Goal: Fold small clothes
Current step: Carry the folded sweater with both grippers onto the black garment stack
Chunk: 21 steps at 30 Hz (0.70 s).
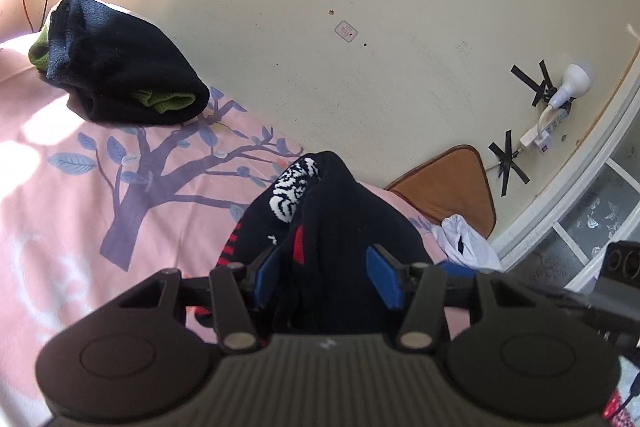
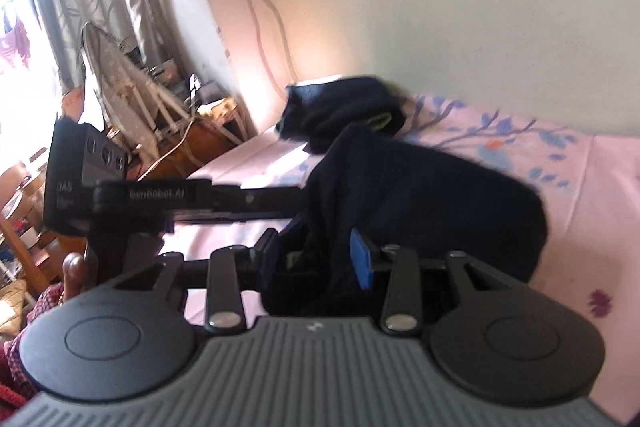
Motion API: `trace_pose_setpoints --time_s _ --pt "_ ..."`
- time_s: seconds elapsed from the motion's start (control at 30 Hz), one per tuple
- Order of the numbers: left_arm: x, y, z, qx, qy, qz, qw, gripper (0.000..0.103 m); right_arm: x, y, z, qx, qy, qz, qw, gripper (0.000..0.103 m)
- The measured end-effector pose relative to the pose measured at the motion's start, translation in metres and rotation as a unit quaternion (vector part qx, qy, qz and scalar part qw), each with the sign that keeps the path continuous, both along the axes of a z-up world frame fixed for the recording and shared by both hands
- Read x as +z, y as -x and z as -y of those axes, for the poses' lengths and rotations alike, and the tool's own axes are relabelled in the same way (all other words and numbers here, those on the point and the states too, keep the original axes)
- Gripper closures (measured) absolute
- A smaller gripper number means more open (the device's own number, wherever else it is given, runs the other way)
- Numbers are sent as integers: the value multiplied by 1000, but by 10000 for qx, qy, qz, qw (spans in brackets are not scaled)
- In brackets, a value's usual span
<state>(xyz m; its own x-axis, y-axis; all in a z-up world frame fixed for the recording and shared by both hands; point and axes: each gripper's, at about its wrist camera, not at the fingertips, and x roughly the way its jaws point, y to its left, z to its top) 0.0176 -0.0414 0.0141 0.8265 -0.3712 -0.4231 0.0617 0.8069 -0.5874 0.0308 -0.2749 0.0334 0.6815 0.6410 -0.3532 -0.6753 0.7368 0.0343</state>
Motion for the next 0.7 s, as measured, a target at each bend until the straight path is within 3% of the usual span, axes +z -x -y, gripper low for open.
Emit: trace_pose_setpoints --time_s 0.17,0.23,0.3,0.33,0.47,0.53,0.57,0.6,0.63,0.7 --pt "-8 -18 1 223 -145 -345 9991 52 21 -41 -2 -619 -173 183 9978 60" --pt "-15 -24 5 188 -239 -605 9977 56 10 -67 -12 -728 158 112 9972 63" --pt "-21 -23 11 175 -469 -604 9969 56 -16 -98 -24 -877 752 -200 9931 63" --pt "-21 -22 13 179 -532 -573 9968 56 -25 -104 -21 -857 664 -88 9941 62" --pt "-13 -23 10 64 -547 -748 9957 54 -19 -103 -12 -872 365 -342 9949 62" --pt "-1 -20 4 102 -744 -724 9945 47 -15 -84 -3 -820 203 -153 9963 56" --pt "7 -16 -1 264 -872 -591 9941 33 -12 -74 6 -811 19 -92 9967 50" --pt "14 -12 -6 445 -969 -474 9932 10 -9 -62 16 -803 -203 -18 9966 33" --pt "19 -11 -11 588 -1000 -396 9925 1 -7 -51 28 -858 -505 87 9950 17" --pt "23 -17 -20 569 -863 -436 9937 0 -11 -34 55 -1125 -1055 132 9880 11"
